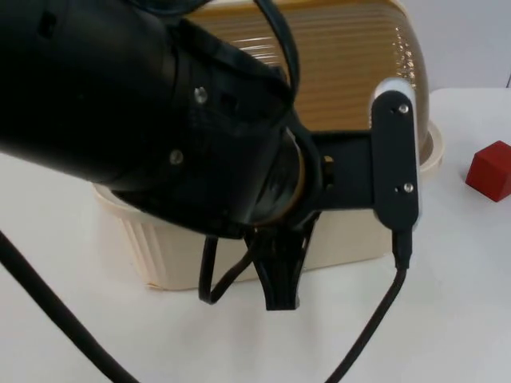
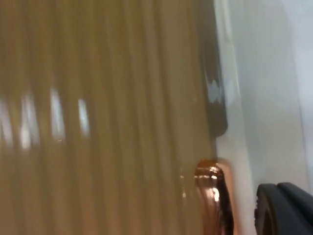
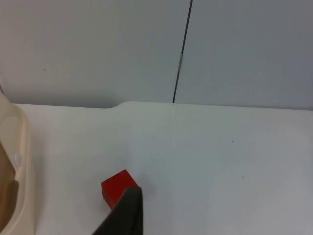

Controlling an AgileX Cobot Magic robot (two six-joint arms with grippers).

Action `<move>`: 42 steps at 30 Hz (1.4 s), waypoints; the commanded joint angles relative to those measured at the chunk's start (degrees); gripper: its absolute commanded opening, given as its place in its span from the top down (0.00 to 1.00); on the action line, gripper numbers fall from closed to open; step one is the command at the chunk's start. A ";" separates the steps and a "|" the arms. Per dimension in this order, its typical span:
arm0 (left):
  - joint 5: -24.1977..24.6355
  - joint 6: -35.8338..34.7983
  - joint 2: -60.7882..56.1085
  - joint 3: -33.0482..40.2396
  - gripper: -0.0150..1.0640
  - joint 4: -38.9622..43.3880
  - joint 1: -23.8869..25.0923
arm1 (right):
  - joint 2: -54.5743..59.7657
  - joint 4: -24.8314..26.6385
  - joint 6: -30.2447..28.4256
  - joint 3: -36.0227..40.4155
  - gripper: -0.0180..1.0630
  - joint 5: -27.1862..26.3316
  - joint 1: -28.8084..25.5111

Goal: Open the box lid with the left hand, place the block into the box with the right hand, then close the box lid with the left hand.

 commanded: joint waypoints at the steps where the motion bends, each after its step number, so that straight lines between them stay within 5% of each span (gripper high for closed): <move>1: 0.47 -0.20 0.23 0.24 0.99 -0.36 0.26 | 0.04 -0.01 -0.08 -0.52 0.02 -0.36 -0.12; 42: 8.95 -4.30 0.28 0.24 0.99 5.59 0.59 | 0.04 0.01 0.16 -0.52 0.02 -0.03 -0.12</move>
